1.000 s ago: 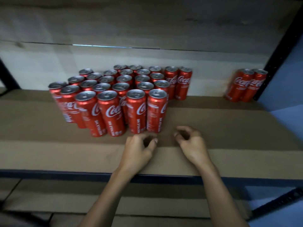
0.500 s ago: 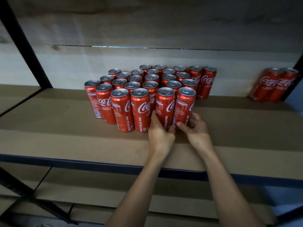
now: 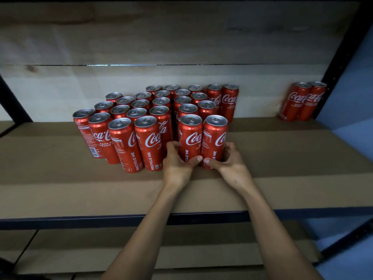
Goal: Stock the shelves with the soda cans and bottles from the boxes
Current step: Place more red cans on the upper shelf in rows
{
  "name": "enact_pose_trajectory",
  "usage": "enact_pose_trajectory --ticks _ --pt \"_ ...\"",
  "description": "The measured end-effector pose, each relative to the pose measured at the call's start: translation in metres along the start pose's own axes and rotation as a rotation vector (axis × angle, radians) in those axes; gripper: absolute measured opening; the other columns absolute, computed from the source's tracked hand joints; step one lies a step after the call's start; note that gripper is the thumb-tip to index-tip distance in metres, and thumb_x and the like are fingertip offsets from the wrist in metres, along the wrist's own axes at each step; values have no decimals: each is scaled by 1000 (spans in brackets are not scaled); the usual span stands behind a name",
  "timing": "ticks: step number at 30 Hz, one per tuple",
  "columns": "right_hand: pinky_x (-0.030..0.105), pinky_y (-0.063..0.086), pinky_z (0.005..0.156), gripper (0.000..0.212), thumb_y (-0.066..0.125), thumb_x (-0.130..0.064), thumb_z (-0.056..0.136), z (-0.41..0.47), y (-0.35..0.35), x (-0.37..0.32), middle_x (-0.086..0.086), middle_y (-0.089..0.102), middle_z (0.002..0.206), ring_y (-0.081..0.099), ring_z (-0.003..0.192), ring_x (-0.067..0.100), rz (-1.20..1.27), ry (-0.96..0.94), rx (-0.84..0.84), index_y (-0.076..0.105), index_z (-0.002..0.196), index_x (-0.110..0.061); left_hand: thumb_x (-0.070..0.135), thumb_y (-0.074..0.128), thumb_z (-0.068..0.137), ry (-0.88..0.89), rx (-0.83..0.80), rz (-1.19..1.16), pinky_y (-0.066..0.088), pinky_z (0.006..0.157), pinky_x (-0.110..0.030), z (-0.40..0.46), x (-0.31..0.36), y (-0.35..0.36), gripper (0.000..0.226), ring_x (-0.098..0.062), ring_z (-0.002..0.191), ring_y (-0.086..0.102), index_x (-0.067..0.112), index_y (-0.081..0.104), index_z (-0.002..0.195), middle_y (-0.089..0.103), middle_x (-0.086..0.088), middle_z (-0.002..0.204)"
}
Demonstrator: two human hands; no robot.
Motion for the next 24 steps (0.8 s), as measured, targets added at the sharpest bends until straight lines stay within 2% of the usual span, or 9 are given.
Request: enact_pose_trajectory --ticks 2,5,8,13,15,17,20,22,24 --pt "25 54 86 55 83 -6 74 -1 -7 1 0 65 117 65 99 4 36 -7 29 47 110 -27 11 83 74 -21 -145 -92 55 91 -32 2 -2 10 61 -11 101 66 18 43 120 66 -5 121" --pt "26 52 89 61 85 -13 74 -5 -17 1 -8 63 114 63 100 0 -4 -32 83 47 121 -24 -5 71 82 -16 -334 -156 54 93 -28 0 5 19 60 -13 110 62 10 41 131 59 -13 132" --pt "27 51 93 64 84 -20 75 -10 -23 3 -15 63 117 63 104 1 -67 -33 37 47 127 -32 4 68 87 28 -424 -107 45 107 -41 2 3 21 59 -16 125 55 11 42 140 57 -7 137" --pt "33 49 100 70 82 -13 77 -14 -28 7 -7 61 127 61 110 8 -77 -10 26 47 136 -25 -3 58 92 53 -371 -117 41 110 -38 -1 -3 18 61 -15 130 50 17 35 146 54 -5 140" --pt "39 52 99 71 88 -25 70 -14 -29 9 -6 64 125 64 109 10 -114 3 69 50 130 -30 -4 64 88 57 -331 -145 48 102 -29 -2 0 18 63 -12 123 55 23 36 139 59 -1 129" --pt "42 54 95 72 88 -40 65 -13 -29 10 -6 64 124 65 107 12 -209 -1 113 50 126 -33 8 78 80 71 -271 -94 50 90 -19 -2 4 17 65 -3 112 58 25 39 130 60 10 117" --pt "44 54 95 79 84 -55 61 -13 -30 9 -7 62 127 63 110 13 -252 -3 115 48 129 -34 26 87 70 110 -181 109 46 85 -19 -1 8 13 68 -3 99 59 22 48 125 59 12 112" --pt "44 51 100 76 85 -43 67 -13 -28 9 -9 62 128 62 113 11 -213 -1 60 47 132 -31 21 84 74 88 -191 88 45 90 -23 0 6 13 65 -7 103 58 18 50 129 60 6 116" --pt "39 48 105 68 83 -16 77 -14 -28 8 -8 62 126 62 112 9 -149 -3 20 47 134 -24 11 78 80 61 -229 27 45 95 -25 0 3 13 61 -8 110 56 16 47 131 59 4 122"
Point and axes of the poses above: each hand's wrist, its own z-axis towards the middle knuckle, its own y-axis out of the palm, x = y × z, the point moved 7 cm from there along z, towards the middle knuckle
